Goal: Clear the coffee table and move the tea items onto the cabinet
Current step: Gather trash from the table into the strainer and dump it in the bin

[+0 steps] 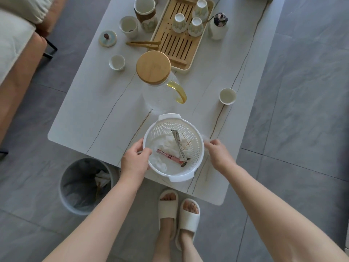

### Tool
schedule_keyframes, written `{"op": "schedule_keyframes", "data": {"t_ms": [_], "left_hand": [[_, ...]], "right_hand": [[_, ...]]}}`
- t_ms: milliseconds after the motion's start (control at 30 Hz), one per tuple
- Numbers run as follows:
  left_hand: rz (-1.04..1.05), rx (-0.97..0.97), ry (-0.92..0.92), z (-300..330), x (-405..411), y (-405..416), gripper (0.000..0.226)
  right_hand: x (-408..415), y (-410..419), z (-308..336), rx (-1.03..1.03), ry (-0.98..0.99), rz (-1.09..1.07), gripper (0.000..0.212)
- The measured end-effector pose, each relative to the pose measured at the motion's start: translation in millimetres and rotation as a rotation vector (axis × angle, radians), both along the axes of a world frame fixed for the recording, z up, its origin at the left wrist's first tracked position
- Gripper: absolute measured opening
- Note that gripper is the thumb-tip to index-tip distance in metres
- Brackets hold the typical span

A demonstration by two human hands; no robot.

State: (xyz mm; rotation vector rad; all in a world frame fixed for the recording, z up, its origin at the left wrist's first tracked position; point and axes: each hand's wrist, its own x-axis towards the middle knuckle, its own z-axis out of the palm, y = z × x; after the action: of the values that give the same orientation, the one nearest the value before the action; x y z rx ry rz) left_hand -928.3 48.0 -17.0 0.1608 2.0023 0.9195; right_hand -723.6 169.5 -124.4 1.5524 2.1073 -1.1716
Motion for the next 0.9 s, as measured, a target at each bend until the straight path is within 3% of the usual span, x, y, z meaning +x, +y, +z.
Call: {"op": "schedule_keyframes", "data": {"t_ms": [167, 267, 367, 567, 767, 900], "left_hand": [[0.051, -0.006, 0.022, 9, -8, -37, 0.04], [0.084, -0.024, 0.041, 11, -15, -63, 0.04], [0.101, -0.043, 0.03, 10, -16, -87, 0.045], [0.111, -0.062, 0.012, 2, -16, -122, 0.047], [0.095, -0.108, 0.023, 0, -20, -158, 0.047], [0.084, -0.144, 0.023, -11, -24, -186, 0.045]], "right_hand": [[21, -13, 4, 0.053, 0.101, -0.207, 0.032], [34, -14, -2, 0.098, -0.031, -0.266, 0.042], [29, -27, -10, 0.016, -0.134, -0.157, 0.053], [-12, -57, -10, -0.094, -0.06, -0.001, 0.057], [-21, -39, -2, 0.187, -0.051, -0.174, 0.044], [-30, -29, -12, 0.119, -0.175, -0.131, 0.055]]}}
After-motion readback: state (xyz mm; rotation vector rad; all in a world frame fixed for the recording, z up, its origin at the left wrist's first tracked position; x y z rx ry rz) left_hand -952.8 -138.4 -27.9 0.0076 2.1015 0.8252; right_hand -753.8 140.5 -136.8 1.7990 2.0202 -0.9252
